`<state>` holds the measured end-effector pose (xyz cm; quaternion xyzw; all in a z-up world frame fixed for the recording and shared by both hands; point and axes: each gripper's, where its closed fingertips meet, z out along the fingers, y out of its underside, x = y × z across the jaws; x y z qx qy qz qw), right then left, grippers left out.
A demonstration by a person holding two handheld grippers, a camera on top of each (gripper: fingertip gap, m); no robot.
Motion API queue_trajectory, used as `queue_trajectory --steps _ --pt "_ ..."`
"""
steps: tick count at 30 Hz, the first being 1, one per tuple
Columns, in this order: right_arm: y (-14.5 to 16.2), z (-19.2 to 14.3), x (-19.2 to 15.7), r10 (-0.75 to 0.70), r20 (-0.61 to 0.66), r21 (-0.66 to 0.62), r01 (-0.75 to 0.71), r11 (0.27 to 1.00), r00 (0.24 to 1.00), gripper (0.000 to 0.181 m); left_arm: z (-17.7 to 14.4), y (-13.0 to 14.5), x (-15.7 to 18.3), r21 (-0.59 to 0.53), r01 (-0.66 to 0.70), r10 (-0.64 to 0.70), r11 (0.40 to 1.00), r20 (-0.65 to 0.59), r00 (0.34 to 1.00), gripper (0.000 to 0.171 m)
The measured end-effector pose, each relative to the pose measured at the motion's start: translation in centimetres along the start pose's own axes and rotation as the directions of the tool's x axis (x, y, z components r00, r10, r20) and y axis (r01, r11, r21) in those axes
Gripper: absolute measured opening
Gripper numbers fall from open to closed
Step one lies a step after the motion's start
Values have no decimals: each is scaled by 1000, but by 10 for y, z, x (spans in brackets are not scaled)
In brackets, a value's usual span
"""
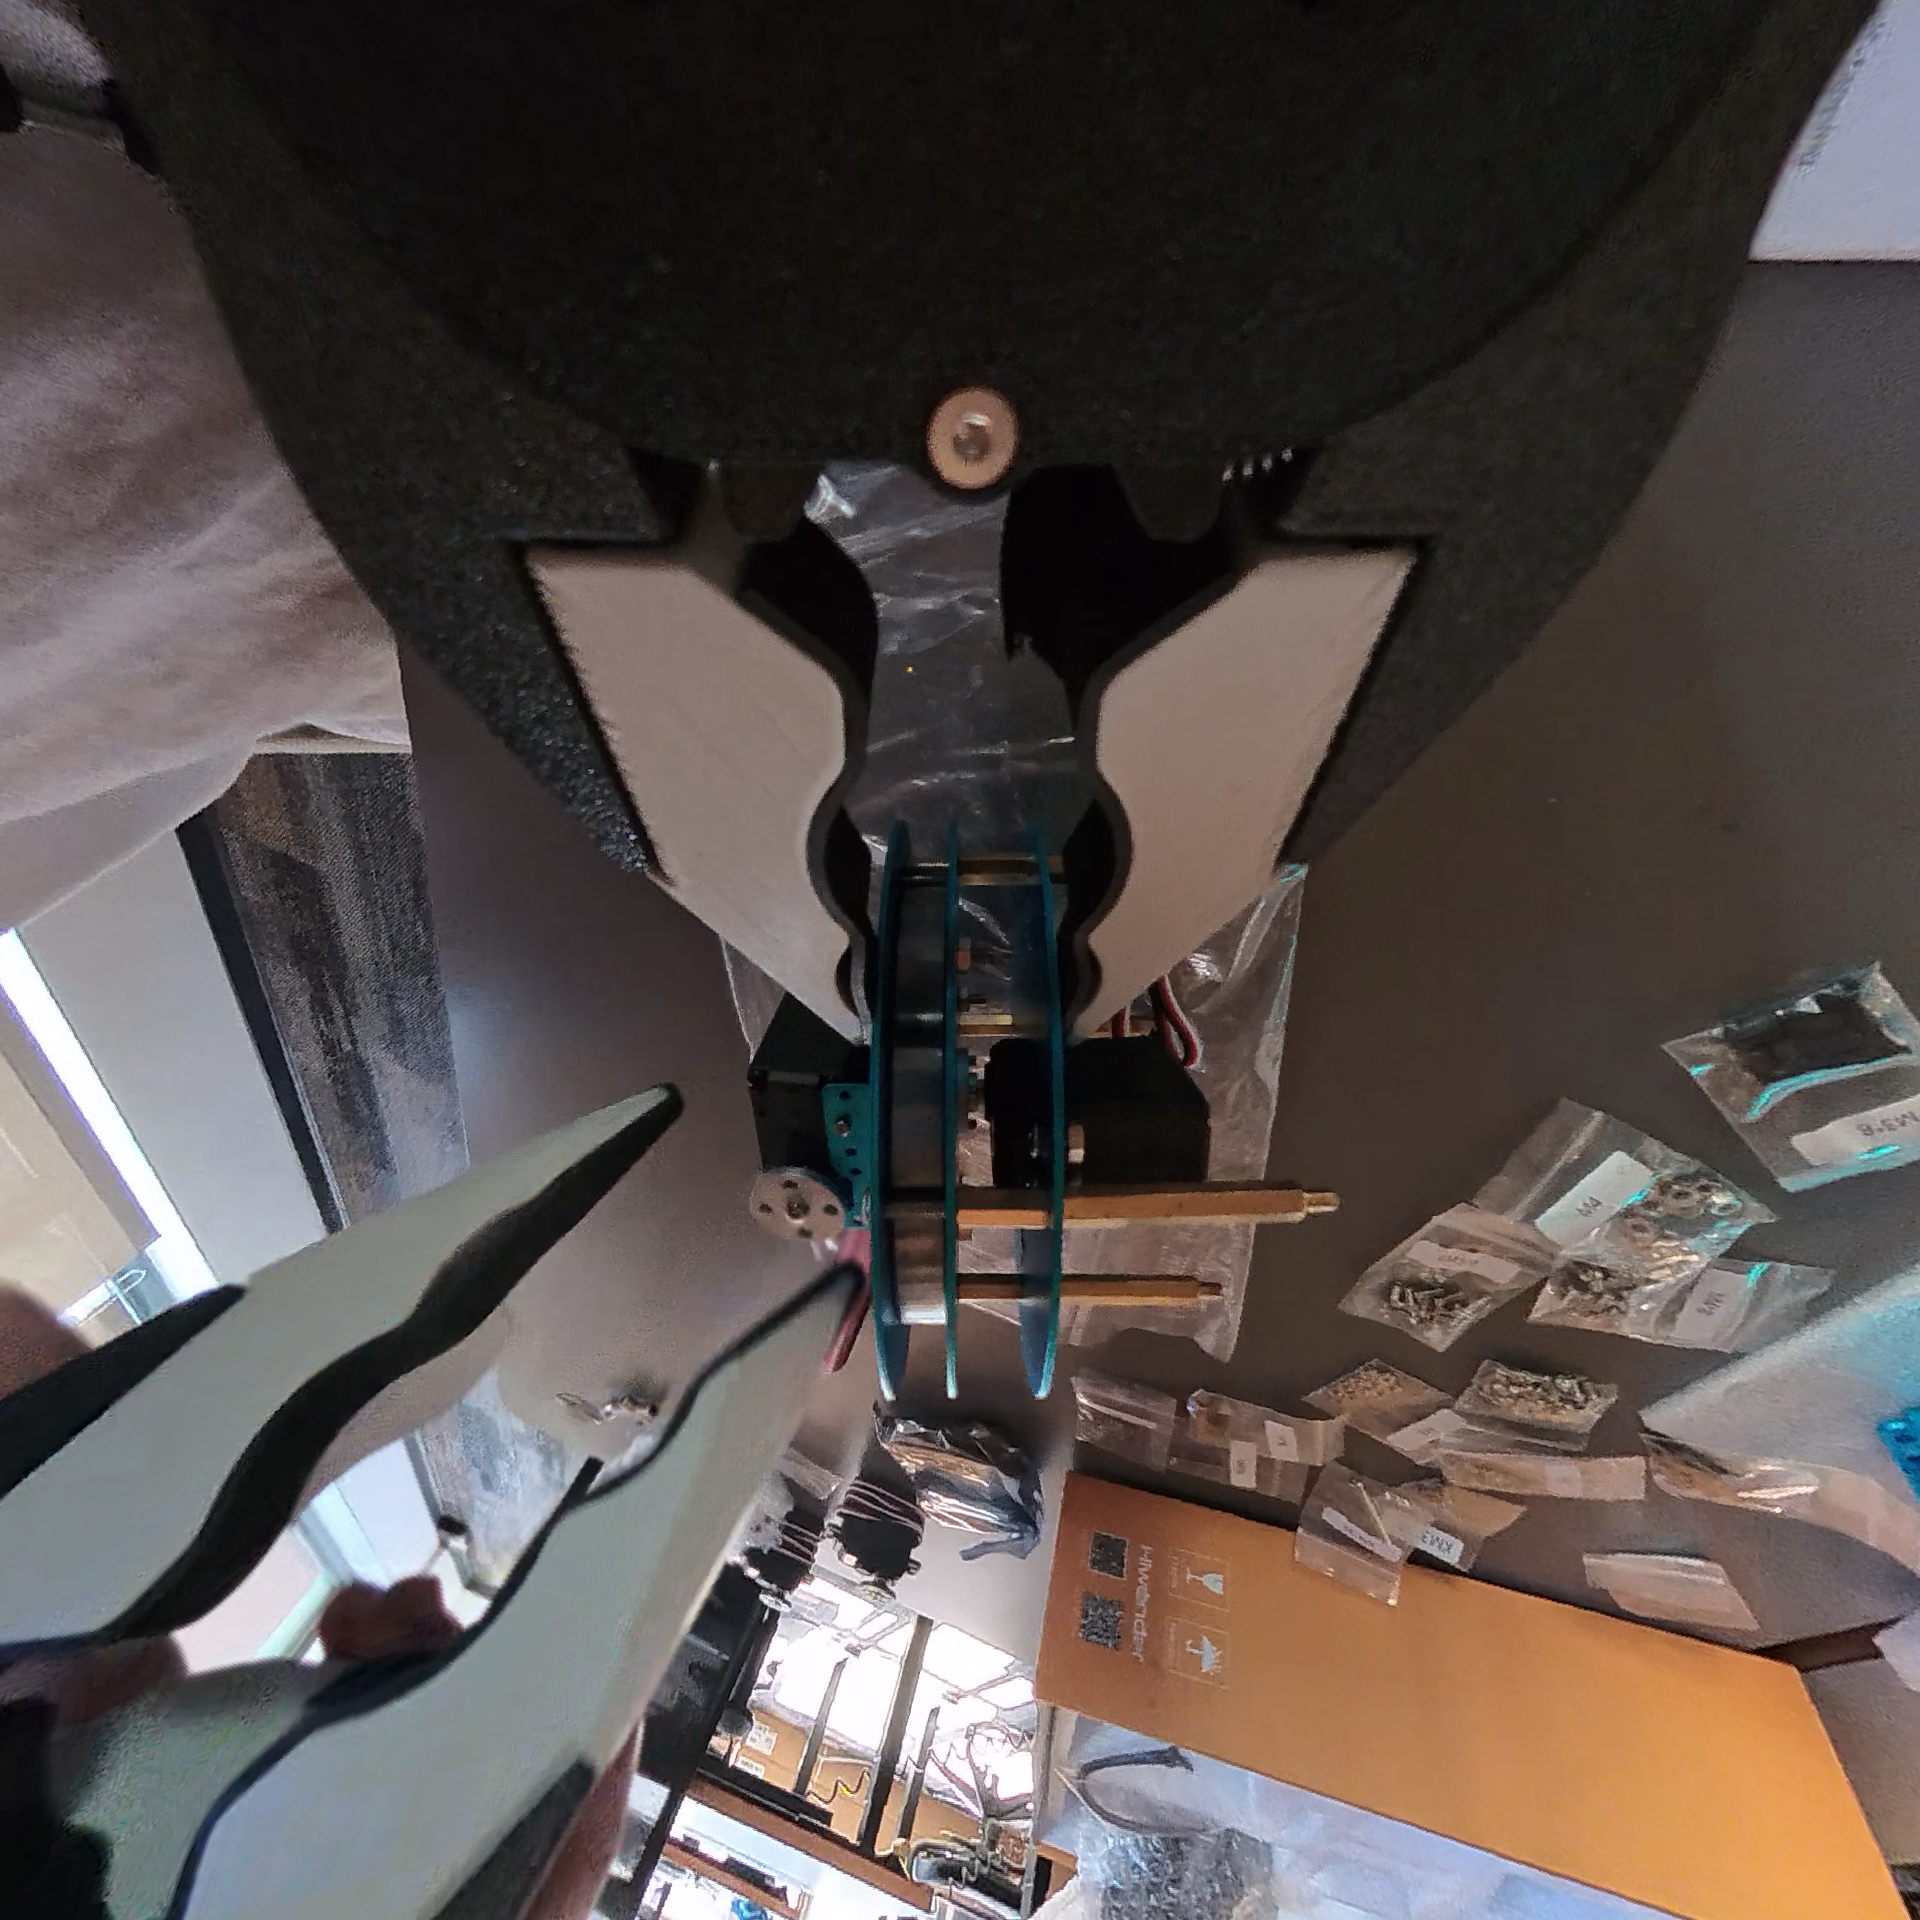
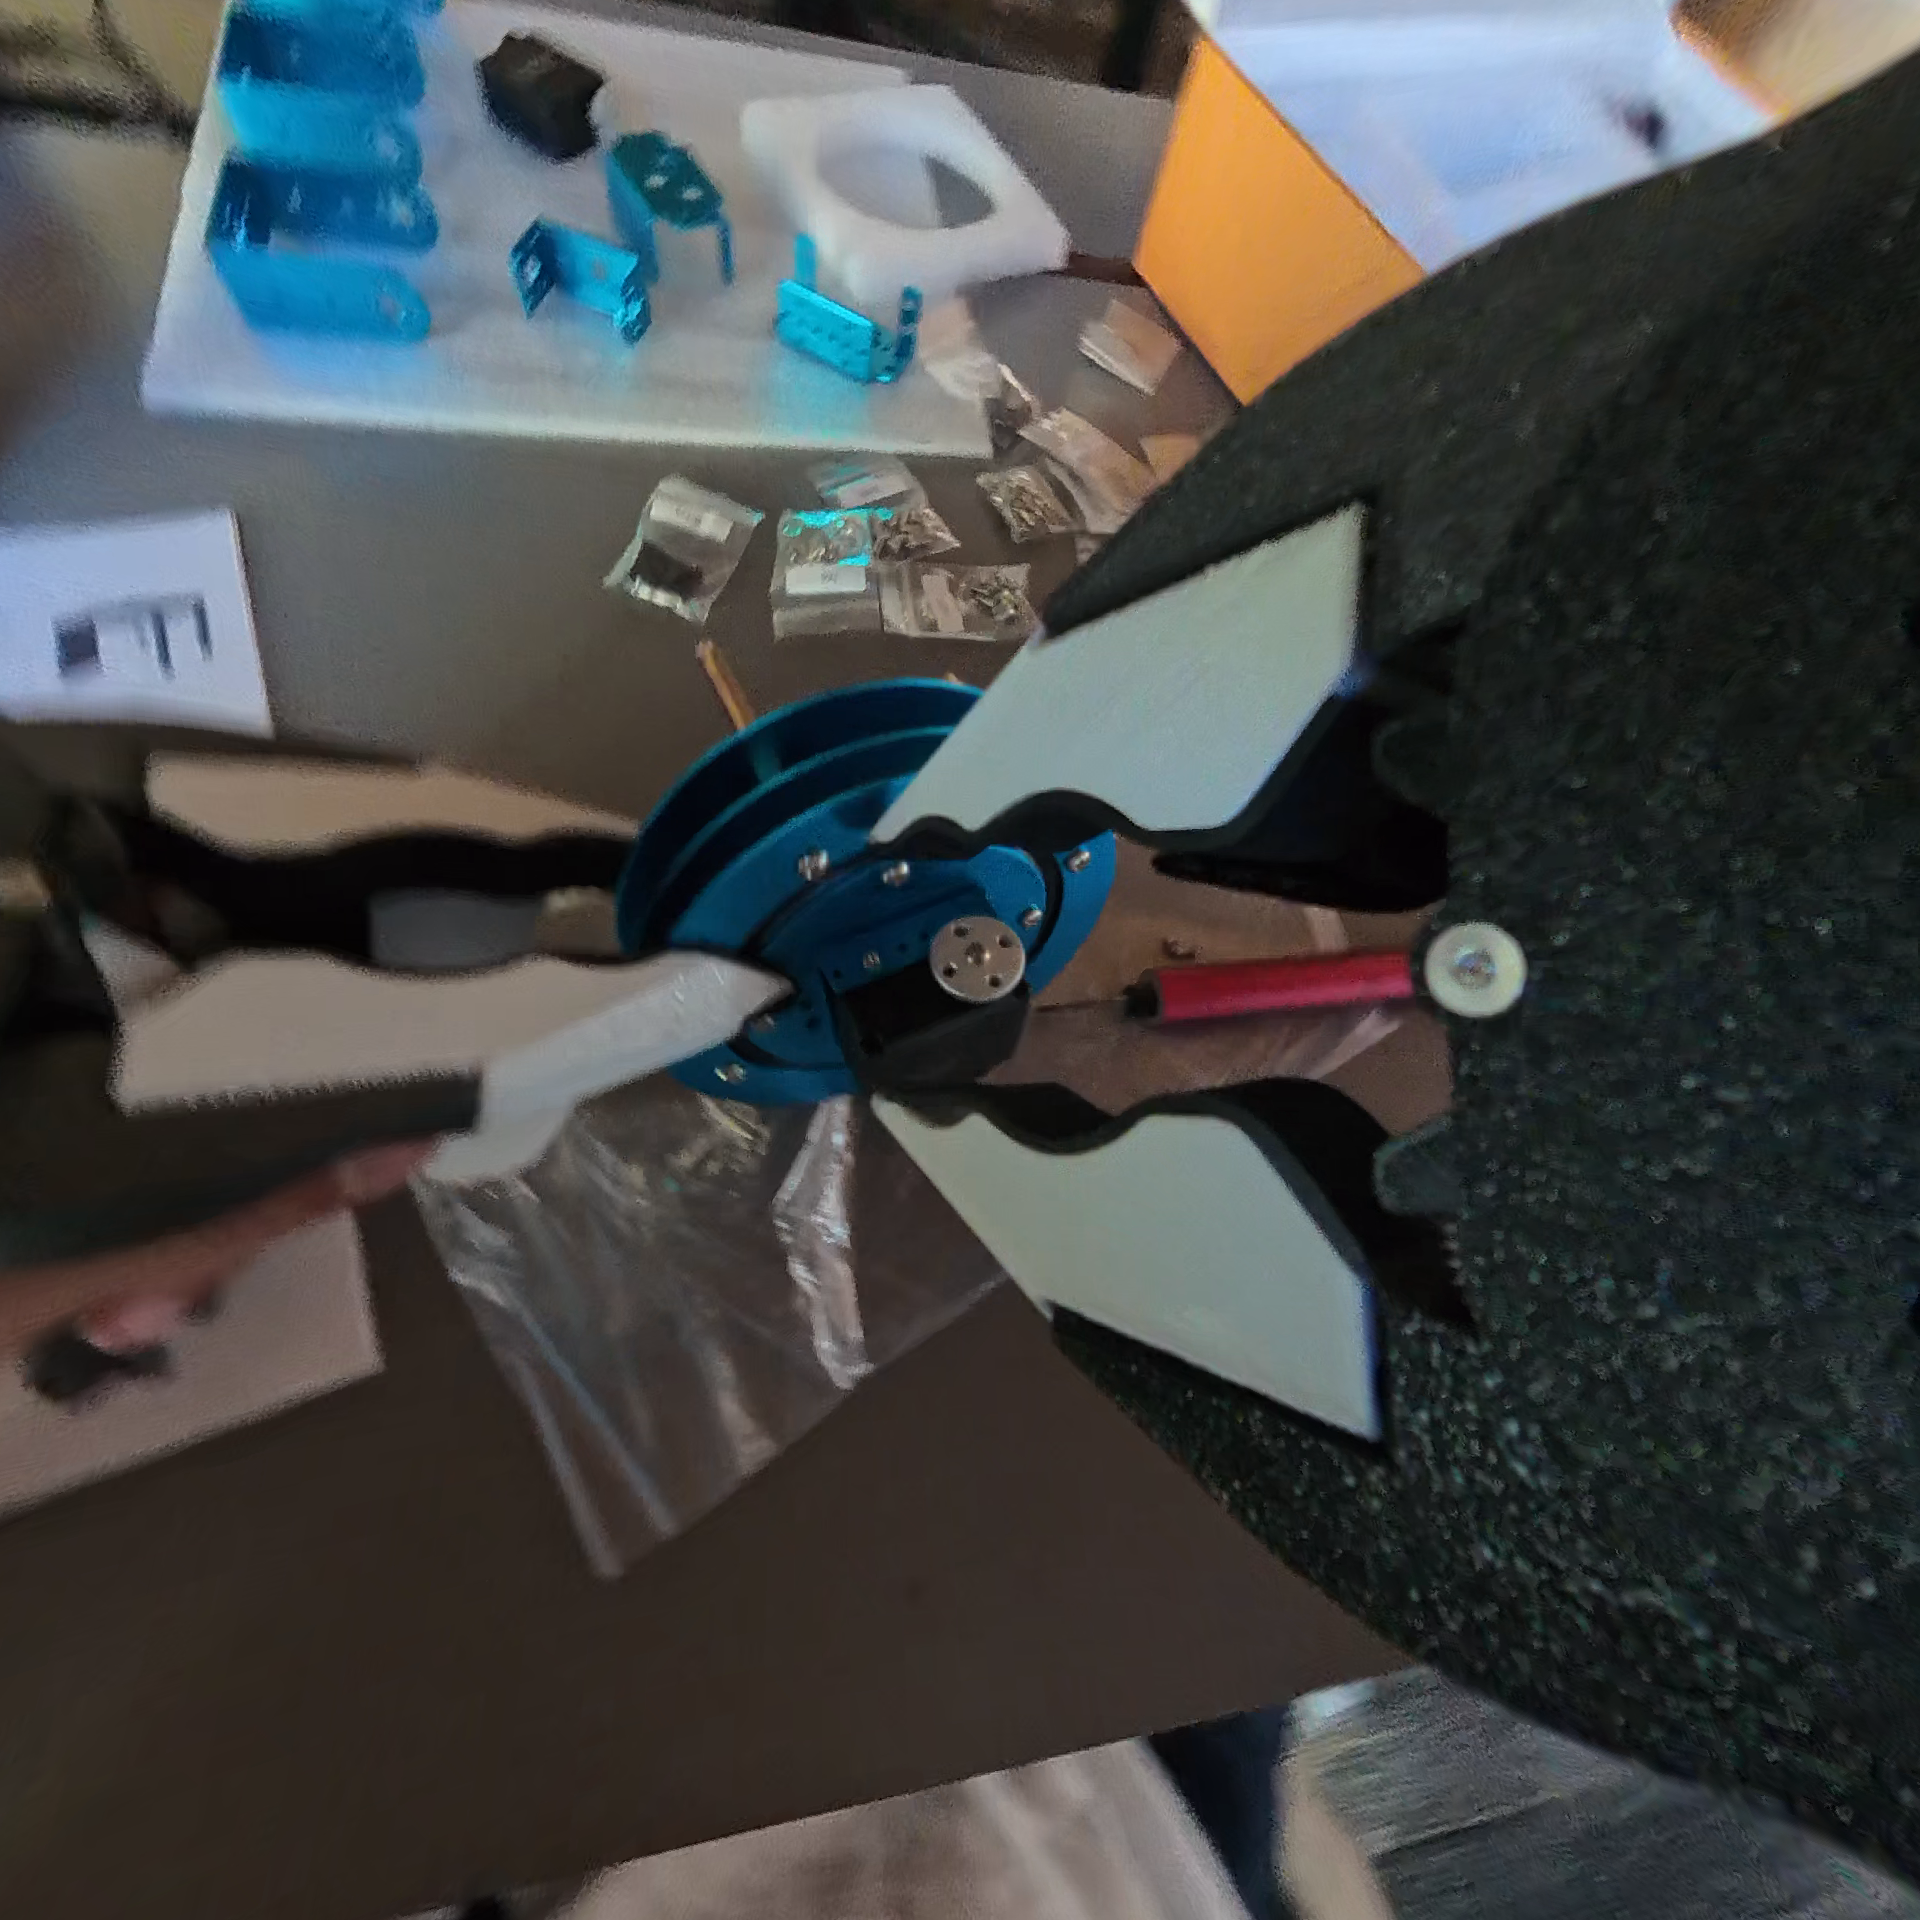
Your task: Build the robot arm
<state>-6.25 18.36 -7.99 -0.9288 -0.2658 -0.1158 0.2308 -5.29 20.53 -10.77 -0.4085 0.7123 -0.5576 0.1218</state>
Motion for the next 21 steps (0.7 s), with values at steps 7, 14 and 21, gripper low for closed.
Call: queue_trajectory --steps 7,14,21 --pt "6 -1 1 584 -252 335 -496 801 772 52 2 0 0 10 34 -34 999 32 999 32" --pt "28 13 -7 825 -270 488 -668 561 496 64 2 2 1 13 53 -54 999 41 998 32" --pt "26 20 0 817 -296 499 -649 575 496 41 1 4 1 5 57 -57 998 37 998 32"
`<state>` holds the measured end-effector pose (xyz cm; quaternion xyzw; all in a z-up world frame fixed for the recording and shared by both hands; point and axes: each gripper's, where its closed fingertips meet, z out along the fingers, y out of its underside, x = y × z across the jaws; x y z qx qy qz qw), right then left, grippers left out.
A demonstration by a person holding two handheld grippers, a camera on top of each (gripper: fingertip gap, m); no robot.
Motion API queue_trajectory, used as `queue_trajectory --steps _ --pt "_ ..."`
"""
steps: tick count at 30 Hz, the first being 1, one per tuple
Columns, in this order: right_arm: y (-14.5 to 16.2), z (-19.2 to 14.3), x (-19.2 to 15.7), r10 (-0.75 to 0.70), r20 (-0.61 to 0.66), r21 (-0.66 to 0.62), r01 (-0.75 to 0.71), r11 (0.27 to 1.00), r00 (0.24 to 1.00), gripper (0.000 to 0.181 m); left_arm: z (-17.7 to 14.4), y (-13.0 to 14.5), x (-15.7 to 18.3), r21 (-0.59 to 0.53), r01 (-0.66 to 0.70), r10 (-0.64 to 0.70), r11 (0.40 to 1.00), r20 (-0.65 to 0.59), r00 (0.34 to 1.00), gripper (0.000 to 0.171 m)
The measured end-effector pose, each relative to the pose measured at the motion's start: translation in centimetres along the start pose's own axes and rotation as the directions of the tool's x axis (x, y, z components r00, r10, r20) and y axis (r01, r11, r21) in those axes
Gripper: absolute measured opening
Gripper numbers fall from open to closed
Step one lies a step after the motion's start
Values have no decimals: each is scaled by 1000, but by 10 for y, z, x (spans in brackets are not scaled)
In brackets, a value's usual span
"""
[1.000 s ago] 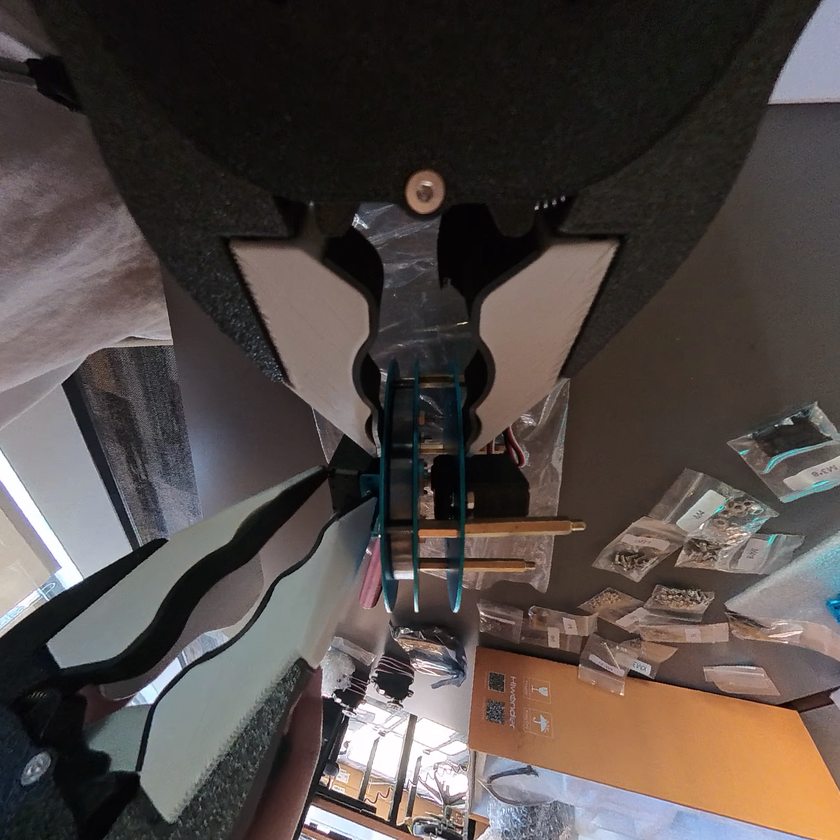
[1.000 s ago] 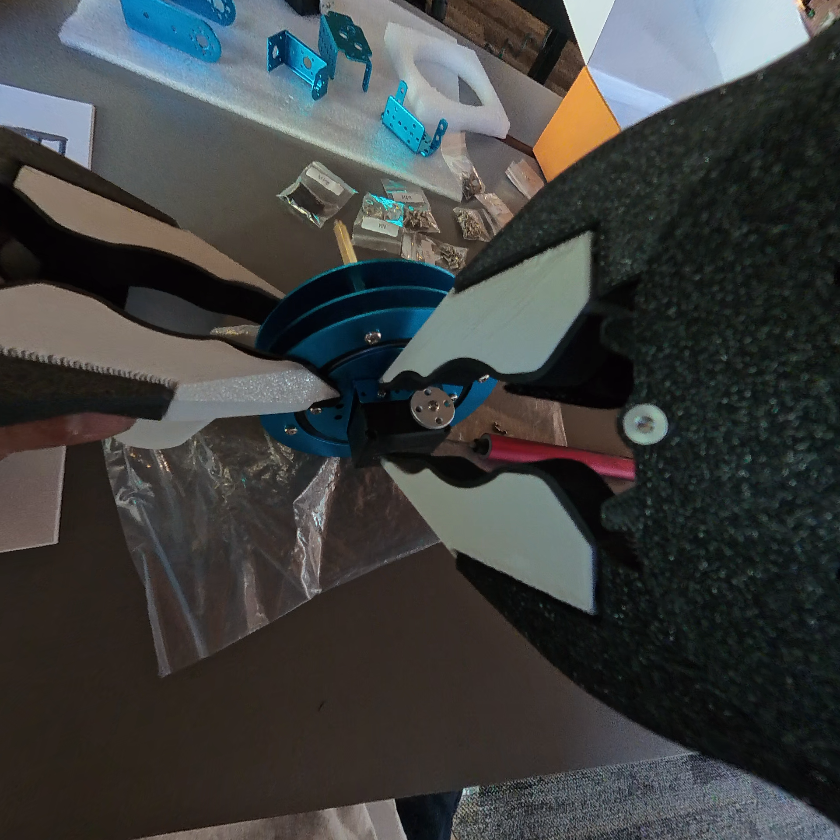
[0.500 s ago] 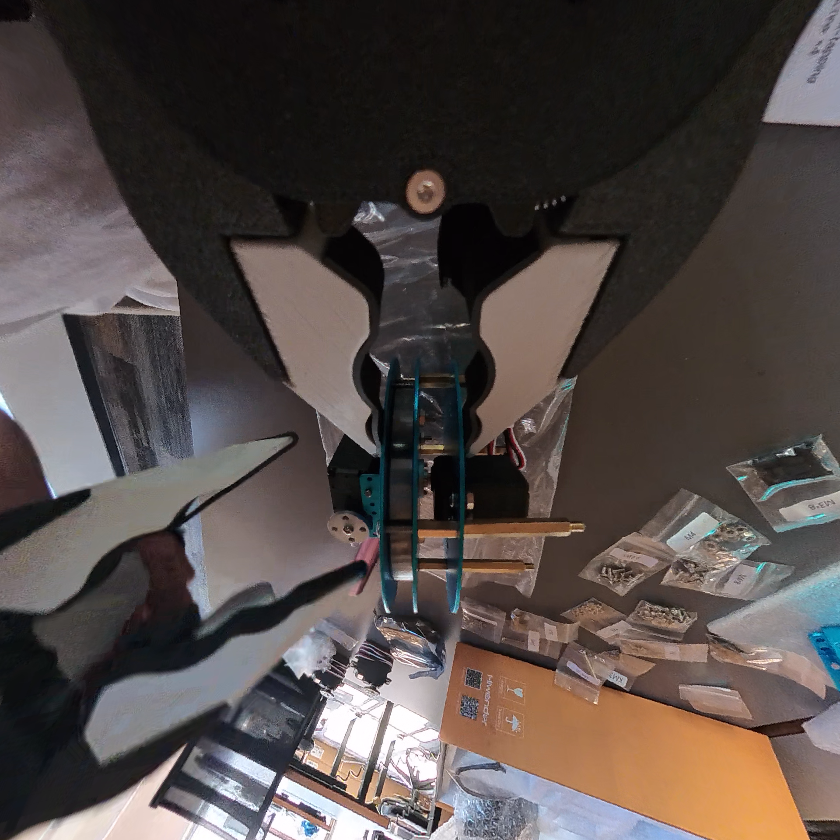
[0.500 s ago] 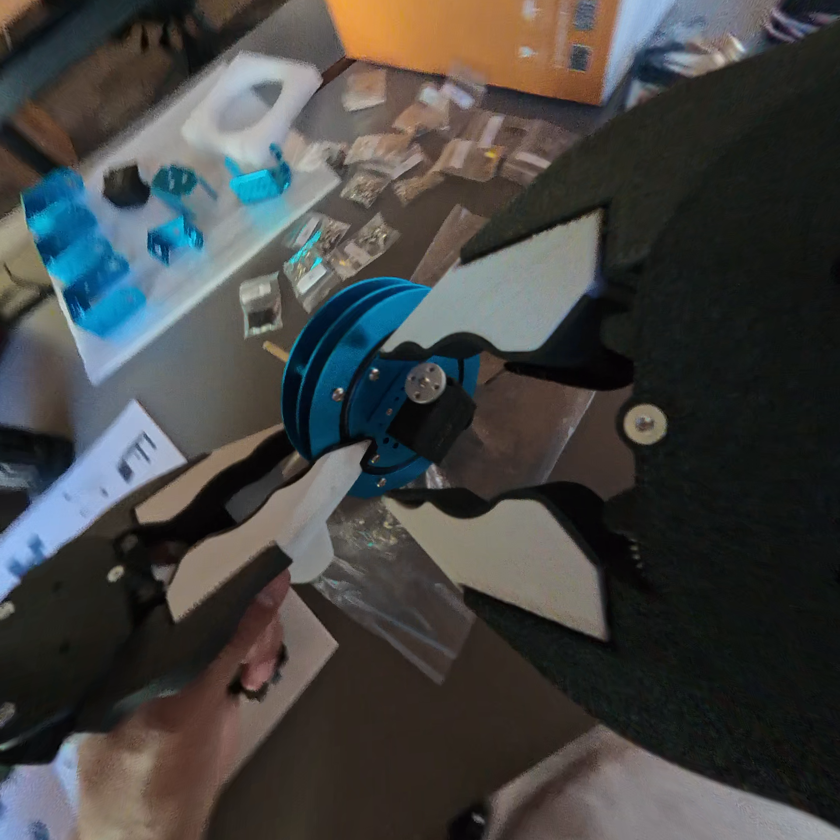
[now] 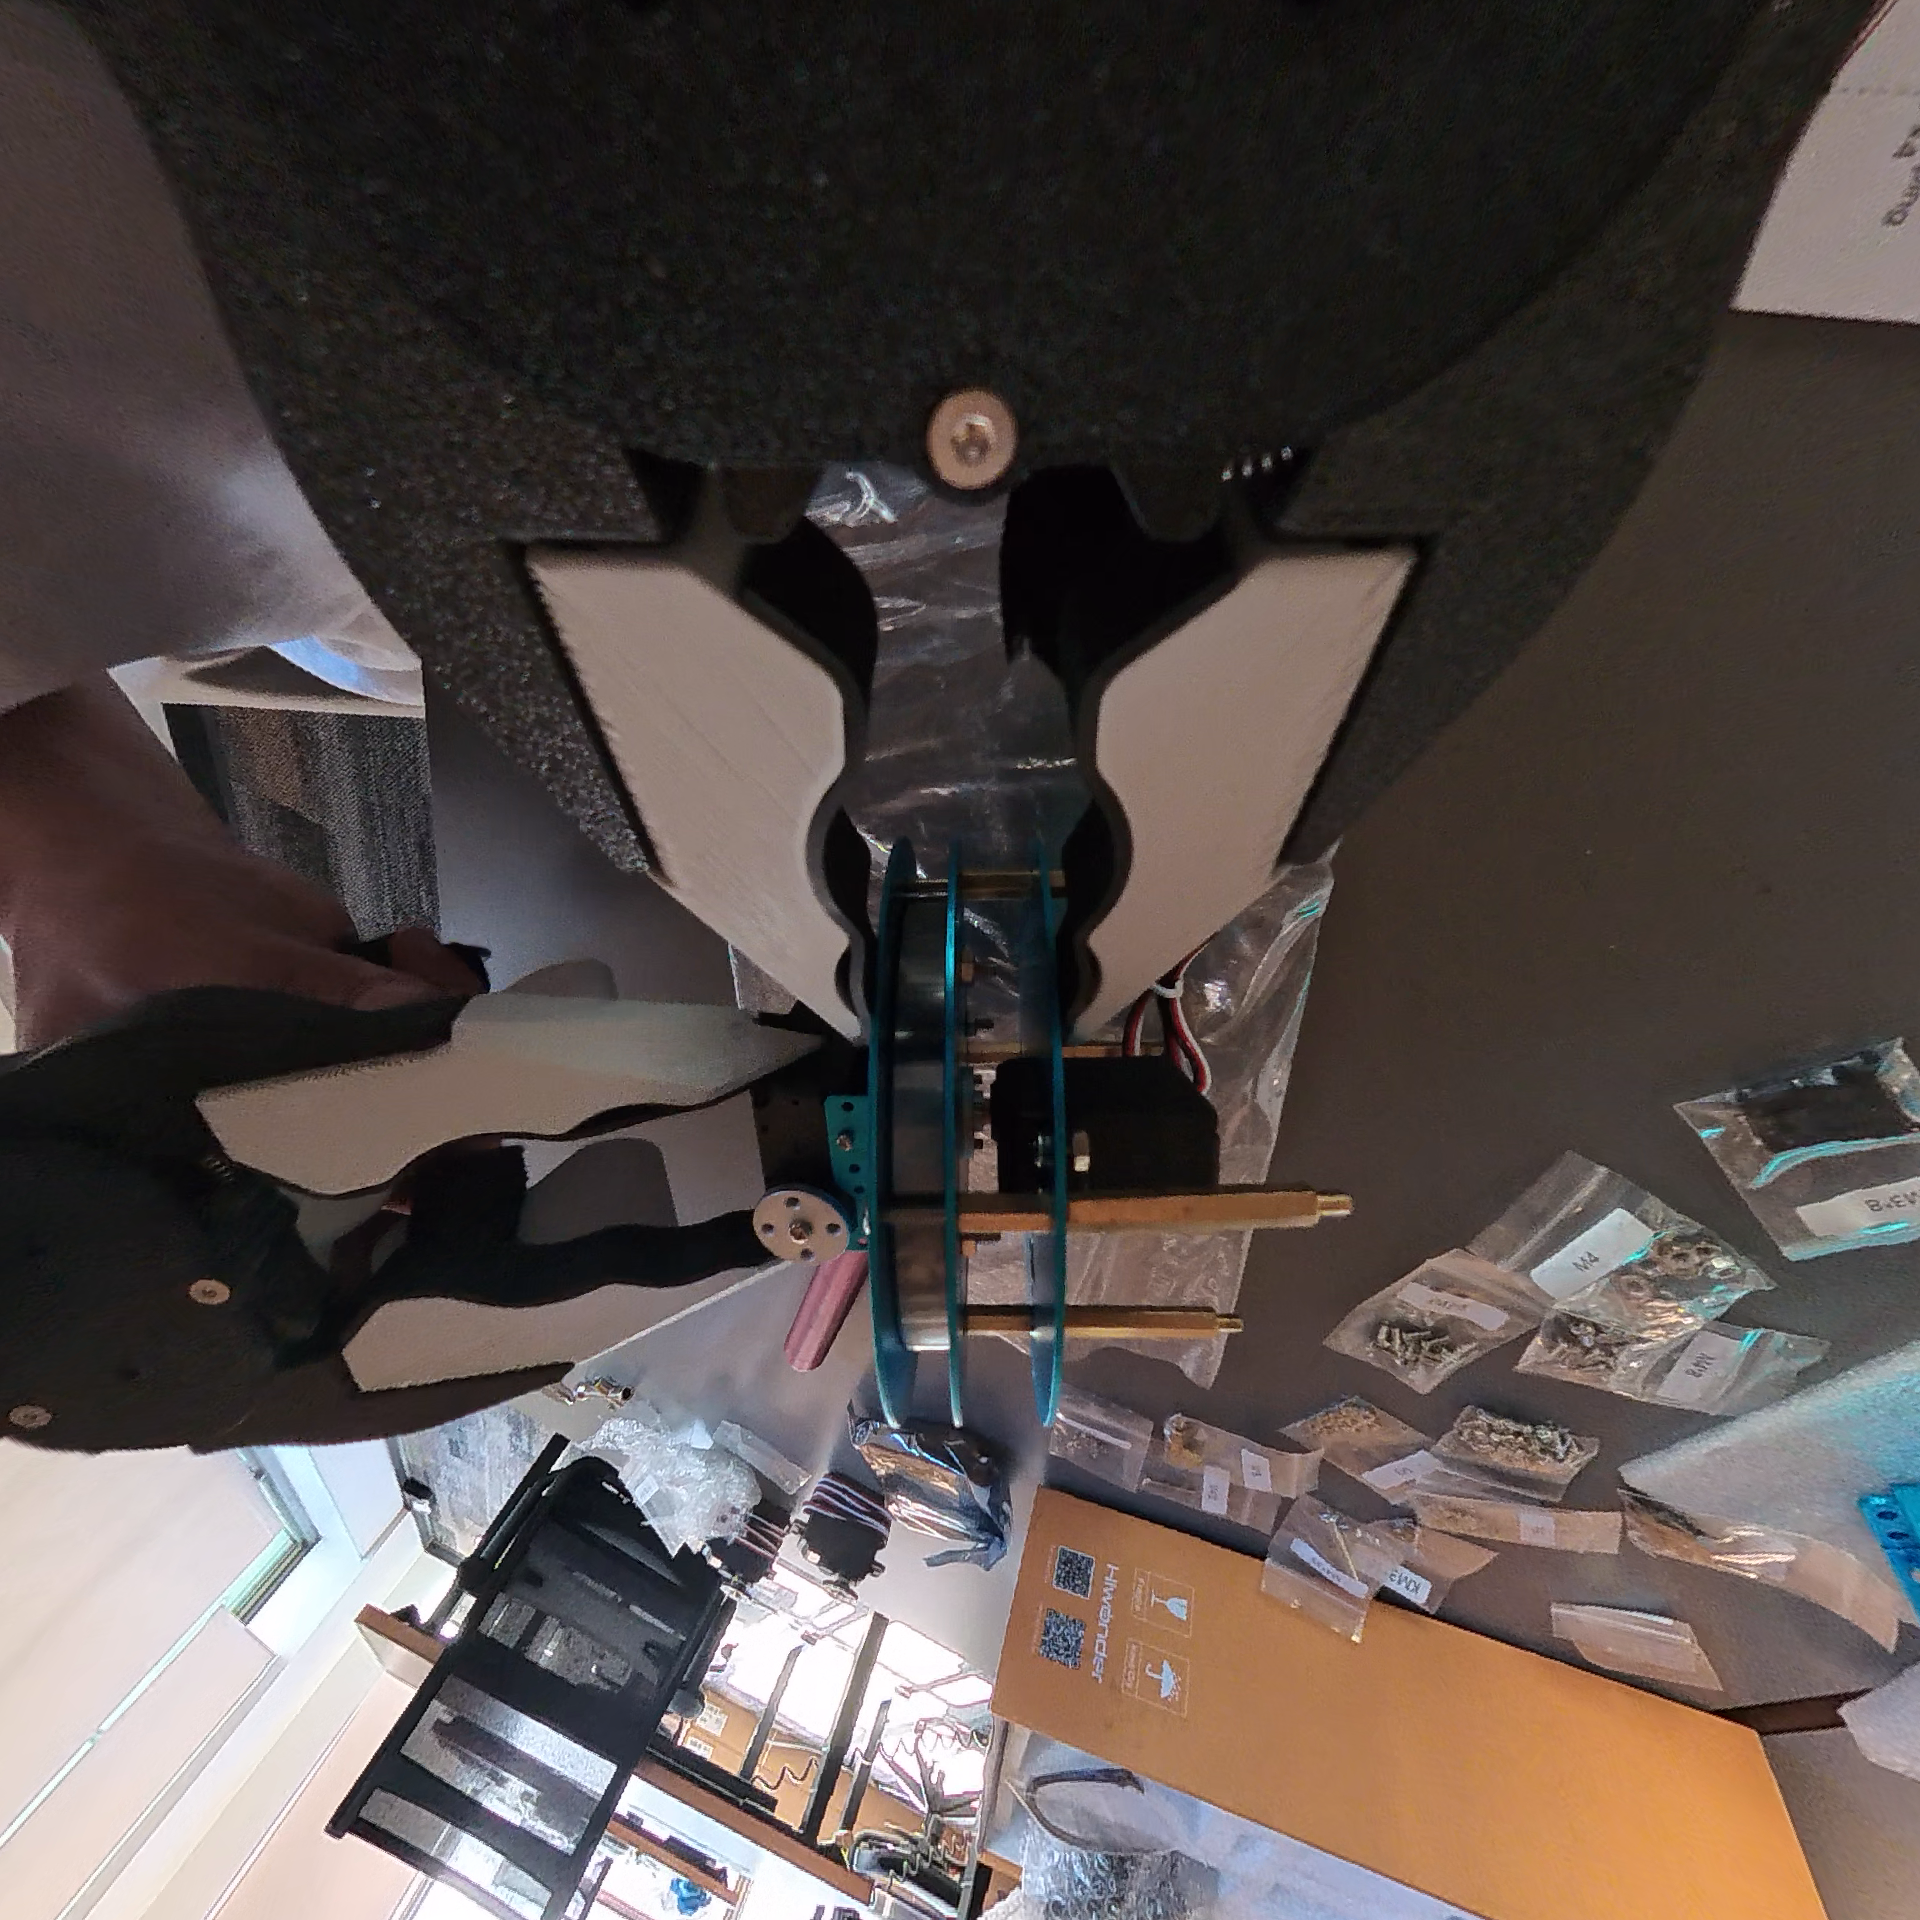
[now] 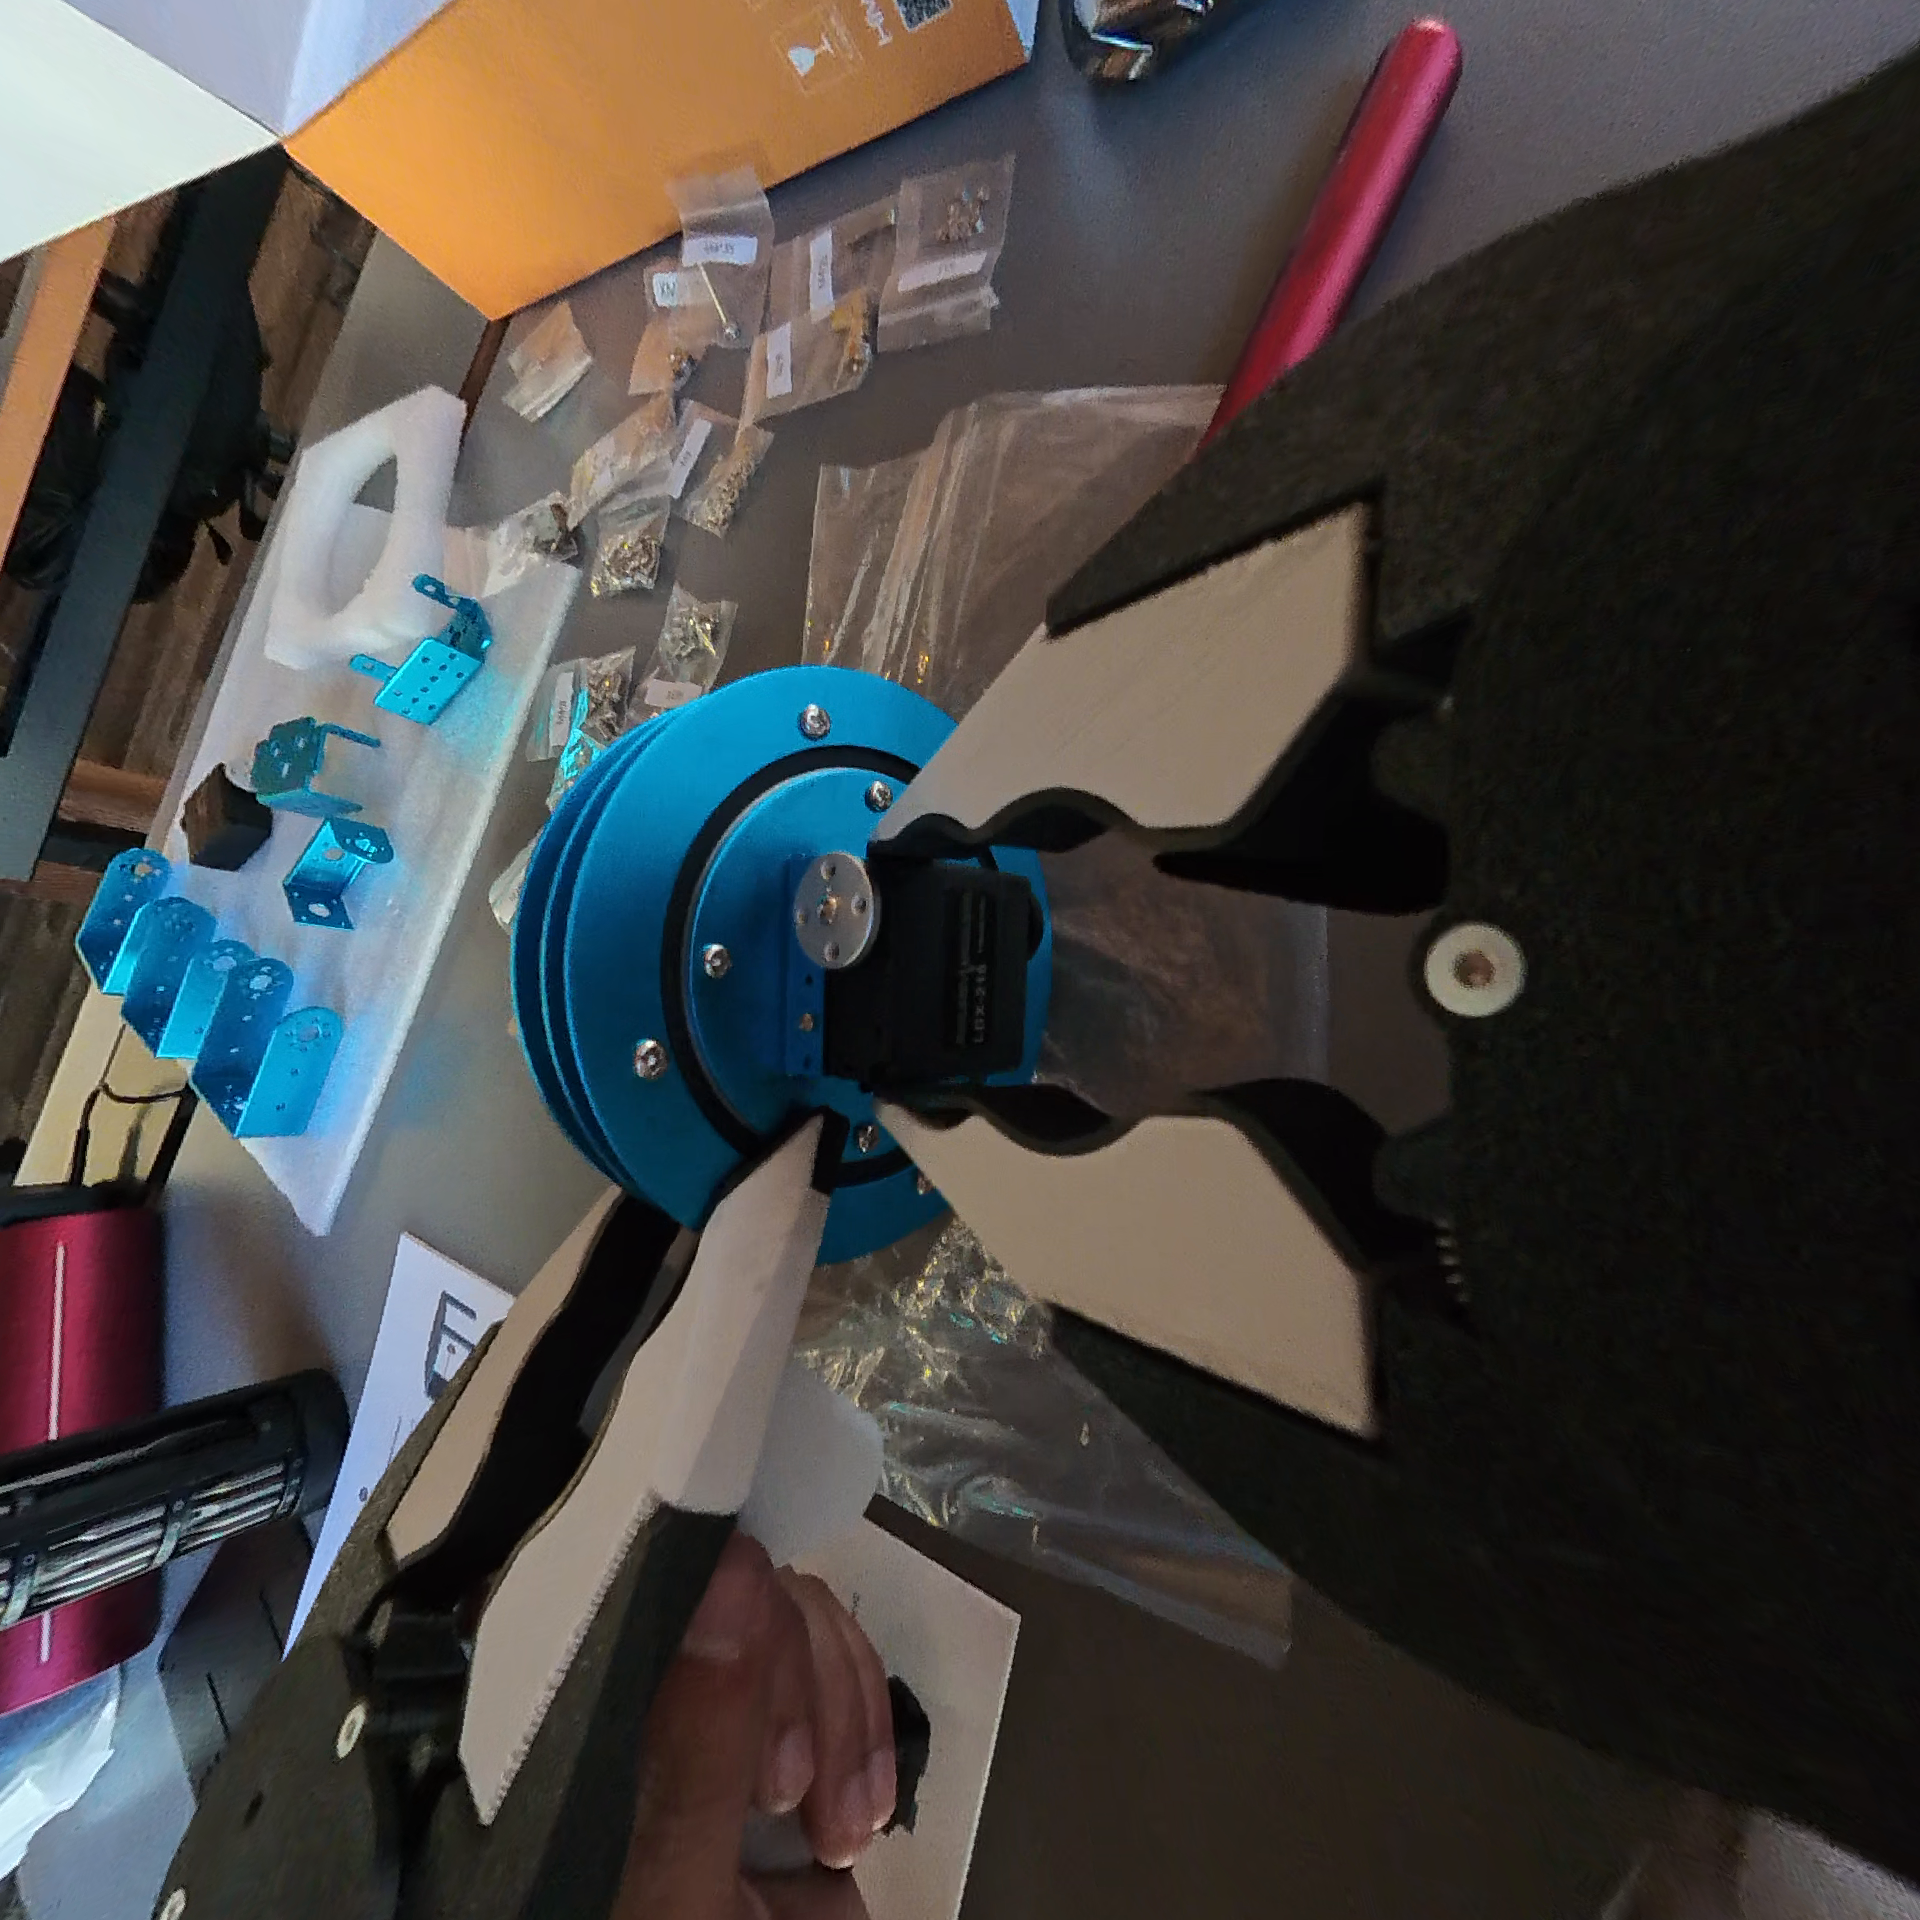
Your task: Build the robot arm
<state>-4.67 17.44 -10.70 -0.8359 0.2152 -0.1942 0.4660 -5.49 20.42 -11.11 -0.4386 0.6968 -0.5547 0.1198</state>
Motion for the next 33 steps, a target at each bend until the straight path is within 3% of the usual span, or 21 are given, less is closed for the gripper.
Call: queue_trajectory --steps 20,28,33 --pt "0 -2 4 -73 -40 -118 68 991 997 41 1 2 -1 -19 15 -15 1000 -14 1000 32" --pt "1 -2 2 -20 -1 -200 20 980 1000 41 2 2 0 -19 18 -18 1000 -16 1000 32" --pt "-2 0 2 -8 5 -137 9 991 1000 41 2 2 -2 -18 23 -23 1000 -15 1000 32"
